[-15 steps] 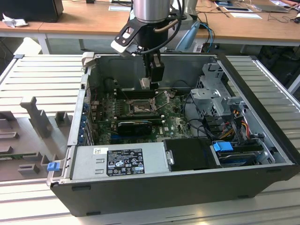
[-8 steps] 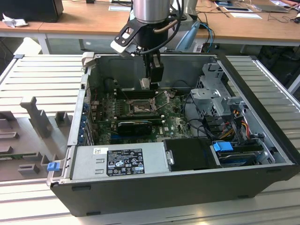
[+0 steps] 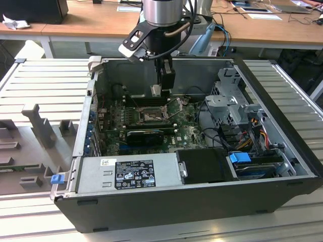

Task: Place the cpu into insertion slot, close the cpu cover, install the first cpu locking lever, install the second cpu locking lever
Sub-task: 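Place the cpu into insertion slot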

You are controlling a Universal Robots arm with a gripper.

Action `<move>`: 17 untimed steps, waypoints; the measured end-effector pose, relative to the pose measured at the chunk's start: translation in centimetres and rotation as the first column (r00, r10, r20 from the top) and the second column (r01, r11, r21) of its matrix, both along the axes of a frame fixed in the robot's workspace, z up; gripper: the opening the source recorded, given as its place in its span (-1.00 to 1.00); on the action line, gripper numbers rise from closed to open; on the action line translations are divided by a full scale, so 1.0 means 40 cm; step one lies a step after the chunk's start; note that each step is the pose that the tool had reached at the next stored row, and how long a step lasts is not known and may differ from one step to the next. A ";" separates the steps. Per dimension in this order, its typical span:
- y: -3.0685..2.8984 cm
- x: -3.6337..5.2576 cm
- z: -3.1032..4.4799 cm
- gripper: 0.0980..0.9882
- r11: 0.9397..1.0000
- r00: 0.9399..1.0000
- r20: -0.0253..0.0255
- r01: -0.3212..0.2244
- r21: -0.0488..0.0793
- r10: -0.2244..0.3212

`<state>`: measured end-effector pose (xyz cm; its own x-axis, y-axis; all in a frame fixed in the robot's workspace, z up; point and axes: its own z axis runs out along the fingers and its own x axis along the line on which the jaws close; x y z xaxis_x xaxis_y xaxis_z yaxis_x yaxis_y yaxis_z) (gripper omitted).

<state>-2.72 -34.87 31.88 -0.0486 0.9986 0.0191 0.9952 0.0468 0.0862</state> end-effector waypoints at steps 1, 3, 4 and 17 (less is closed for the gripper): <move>0.000 0.000 -0.003 -0.03 1.000 1.000 0.000 0.003 0.000 -0.003; 0.000 0.000 -0.016 -0.03 1.000 1.000 0.000 0.004 0.000 -0.004; 0.001 0.000 -0.021 -0.03 1.000 1.000 0.000 0.005 0.000 -0.005; 0.000 0.000 -0.055 -0.03 1.000 1.000 0.000 0.005 0.000 -0.005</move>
<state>-2.72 -34.85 29.67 -0.0438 0.9989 0.0191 0.9954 0.0420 0.0862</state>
